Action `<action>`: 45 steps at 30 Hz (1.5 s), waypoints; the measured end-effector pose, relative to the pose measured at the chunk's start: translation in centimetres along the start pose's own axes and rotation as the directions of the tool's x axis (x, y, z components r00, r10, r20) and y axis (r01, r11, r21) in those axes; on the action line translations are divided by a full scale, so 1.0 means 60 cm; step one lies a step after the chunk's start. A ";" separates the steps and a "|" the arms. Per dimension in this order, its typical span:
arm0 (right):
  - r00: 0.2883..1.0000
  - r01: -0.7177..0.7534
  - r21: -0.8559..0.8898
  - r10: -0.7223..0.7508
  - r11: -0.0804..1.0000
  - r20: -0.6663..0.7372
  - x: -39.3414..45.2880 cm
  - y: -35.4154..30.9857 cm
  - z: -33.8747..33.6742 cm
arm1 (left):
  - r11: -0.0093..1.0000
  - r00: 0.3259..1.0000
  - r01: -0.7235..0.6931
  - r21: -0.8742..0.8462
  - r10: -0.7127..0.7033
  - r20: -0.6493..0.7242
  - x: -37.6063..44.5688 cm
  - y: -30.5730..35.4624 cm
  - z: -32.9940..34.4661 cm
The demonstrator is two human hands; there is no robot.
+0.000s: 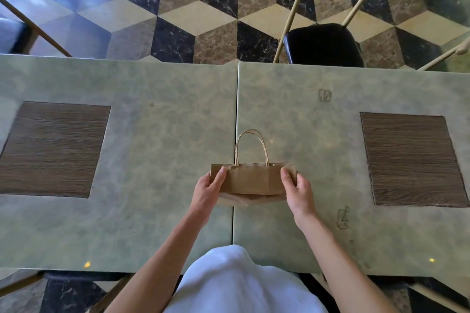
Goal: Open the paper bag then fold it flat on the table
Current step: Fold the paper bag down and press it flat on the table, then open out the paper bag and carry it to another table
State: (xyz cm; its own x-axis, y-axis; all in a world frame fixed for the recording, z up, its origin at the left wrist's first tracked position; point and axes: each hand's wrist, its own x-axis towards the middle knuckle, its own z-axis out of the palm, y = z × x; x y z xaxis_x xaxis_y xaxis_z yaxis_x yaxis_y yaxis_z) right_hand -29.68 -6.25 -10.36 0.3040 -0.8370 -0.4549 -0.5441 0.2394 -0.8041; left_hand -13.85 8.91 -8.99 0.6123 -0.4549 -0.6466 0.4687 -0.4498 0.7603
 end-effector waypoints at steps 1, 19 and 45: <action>1.000 0.019 -0.031 -0.019 0.999 -0.006 0.004 -0.002 0.001 | 1.000 1.000 -0.001 0.023 0.001 0.002 0.002 0.002 -0.001; 0.862 0.481 -0.132 -0.495 0.867 -0.109 0.001 -0.198 -0.029 | 0.927 0.881 -0.336 0.165 0.372 -0.292 -0.023 0.191 -0.009; 0.791 0.602 0.193 -0.612 0.774 -0.011 -0.143 -0.685 -0.155 | 0.671 0.687 -0.715 -0.194 0.625 -0.370 -0.224 0.629 -0.099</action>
State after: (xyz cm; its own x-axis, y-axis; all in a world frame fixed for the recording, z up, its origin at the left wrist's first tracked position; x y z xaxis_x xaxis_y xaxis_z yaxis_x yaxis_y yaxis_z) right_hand -17.17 -13.50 30.16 0.5645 -0.8140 0.1370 -0.0870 -0.2237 -0.9708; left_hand -0.59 2.60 28.78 0.9495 -0.3091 0.0538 0.0004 0.1725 0.9850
